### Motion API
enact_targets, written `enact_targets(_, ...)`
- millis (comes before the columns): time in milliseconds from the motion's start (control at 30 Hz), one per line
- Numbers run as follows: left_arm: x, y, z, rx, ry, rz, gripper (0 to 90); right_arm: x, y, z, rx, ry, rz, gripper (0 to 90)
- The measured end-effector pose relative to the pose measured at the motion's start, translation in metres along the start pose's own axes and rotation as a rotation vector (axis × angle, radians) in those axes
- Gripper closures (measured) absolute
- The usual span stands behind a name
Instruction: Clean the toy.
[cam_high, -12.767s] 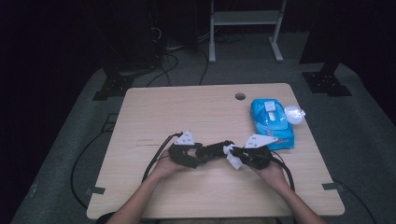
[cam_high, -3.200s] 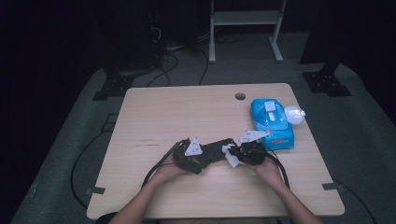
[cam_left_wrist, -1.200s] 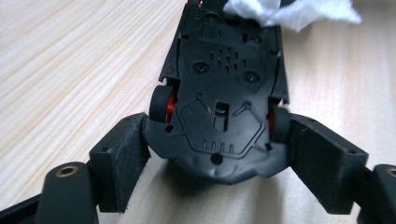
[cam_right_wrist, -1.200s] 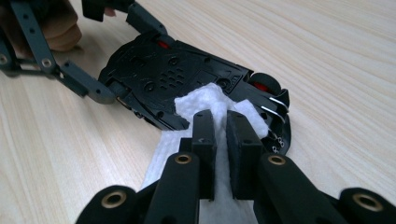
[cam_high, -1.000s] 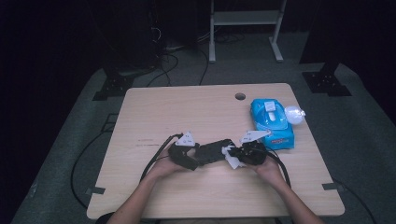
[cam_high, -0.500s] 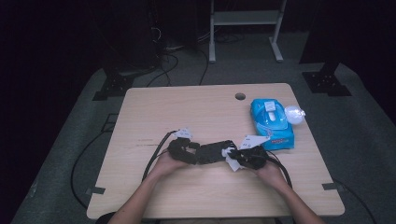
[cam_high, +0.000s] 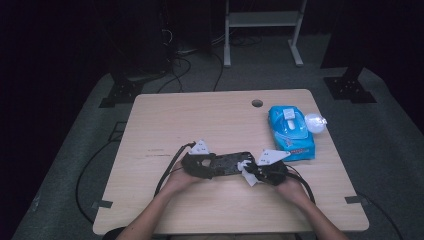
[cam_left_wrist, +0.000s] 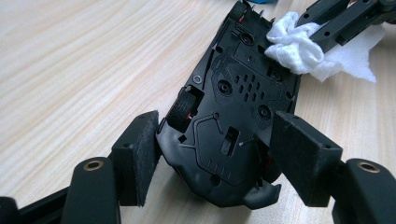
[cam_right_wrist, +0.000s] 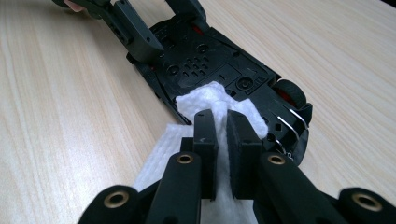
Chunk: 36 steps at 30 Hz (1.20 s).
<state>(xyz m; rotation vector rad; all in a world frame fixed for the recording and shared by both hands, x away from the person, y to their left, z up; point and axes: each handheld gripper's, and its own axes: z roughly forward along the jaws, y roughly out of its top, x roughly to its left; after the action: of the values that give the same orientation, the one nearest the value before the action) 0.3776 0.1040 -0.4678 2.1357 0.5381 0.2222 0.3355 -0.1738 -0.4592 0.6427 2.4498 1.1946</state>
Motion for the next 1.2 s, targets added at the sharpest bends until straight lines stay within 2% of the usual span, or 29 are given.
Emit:
enact_targets(33, -0.001, 0.0, 0.0, -0.001, 0.006, 0.004, 33.4, 0.001, 0.0, 0.0, -0.002, -0.002, -0.004, 82.6)
enact_targets(67, -0.004, 0.0, -0.001, 0.0, 0.018, 0.028, 33.4, 0.002, -0.001, -0.001, -0.001, -0.004, -0.011, 82.6)
enact_targets(100, -0.004, 0.0, -0.001, 0.0, 0.018, 0.028, 33.4, 0.002, -0.001, -0.001, -0.001, -0.004, -0.011, 82.6)
enact_targets(133, -0.008, 0.0, -0.002, -0.004, 0.041, 0.063, 33.4, 0.002, -0.001, -0.001, 0.0, -0.004, -0.017, 82.7)
enact_targets(167, -0.008, 0.0, -0.002, -0.004, 0.041, 0.063, 33.5, 0.003, -0.001, -0.001, 0.001, -0.002, -0.015, 82.7)
enact_targets(200, -0.01, 0.0, -0.003, -0.002, 0.051, 0.082, 33.5, 0.003, -0.001, -0.001, 0.001, -0.002, -0.015, 82.7)
enact_targets(233, -0.018, 0.0, -0.005, 0.0, 0.09, 0.155, 33.7, 0.004, -0.001, -0.002, 0.005, 0.002, -0.016, 82.8)
enact_targets(267, -0.021, 0.0, -0.005, -0.006, 0.104, 0.173, 33.8, 0.004, -0.002, -0.003, 0.006, 0.006, -0.015, 82.8)
enact_targets(400, -0.025, -0.002, -0.009, -0.015, 0.091, 0.202, 35.6, 0.005, -0.003, -0.005, 0.007, 0.012, -0.007, 82.8)
enact_targets(567, -0.026, -0.002, -0.01, -0.035, 0.088, 0.203, 38.4, 0.006, -0.006, -0.006, 0.002, 0.018, 0.001, 82.9)
enact_targets(633, -0.025, -0.002, -0.01, -0.035, 0.079, 0.191, 38.6, 0.007, -0.007, -0.007, -0.001, 0.02, 0.003, 83.0)
enact_targets(667, -0.024, -0.003, -0.009, -0.039, 0.063, 0.177, 38.6, 0.007, -0.008, -0.007, -0.004, 0.024, 0.008, 83.1)
enact_targets(767, -0.022, -0.002, -0.008, -0.032, 0.05, 0.166, 37.5, 0.007, -0.008, -0.007, -0.004, 0.027, 0.012, 83.1)
enact_targets(800, -0.021, -0.002, -0.004, -0.028, 0.026, 0.147, 37.1, 0.008, -0.009, -0.008, -0.002, 0.031, 0.011, 83.1)
enact_targets(900, -0.021, -0.002, 0.0, -0.015, 0.015, 0.136, 37.0, 0.009, -0.01, -0.008, 0.004, 0.04, 0.004, 83.2)
enact_targets(933, -0.02, -0.002, 0.004, 0.0, 0.004, 0.139, 37.0, 0.012, -0.011, -0.004, 0.057, 0.041, -0.013, 83.0)
enact_targets(967, -0.02, -0.002, 0.004, 0.0, 0.004, 0.139, 37.7, 0.012, -0.011, -0.004, 0.057, 0.041, -0.013, 83.0)
enact_targets(1000, -0.022, -0.001, 0.006, 0.0, -0.014, 0.147, 39.6, 0.014, -0.016, 0.003, 0.099, 0.053, -0.013, 82.8)
enact_targets(1033, -0.022, -0.001, 0.006, 0.0, -0.014, 0.147, 43.0, 0.014, -0.016, 0.003, 0.099, 0.053, -0.013, 82.8)
enact_targets(1067, -0.026, -0.001, 0.006, -0.008, -0.007, 0.183, 48.0, 0.013, -0.014, 0.002, 0.07, 0.064, 0.003, 82.6)
enact_targets(1200, -0.026, -0.001, 0.006, -0.014, -0.005, 0.196, 58.8, 0.012, -0.011, -0.003, 0.049, 0.058, 0.011, 82.4)
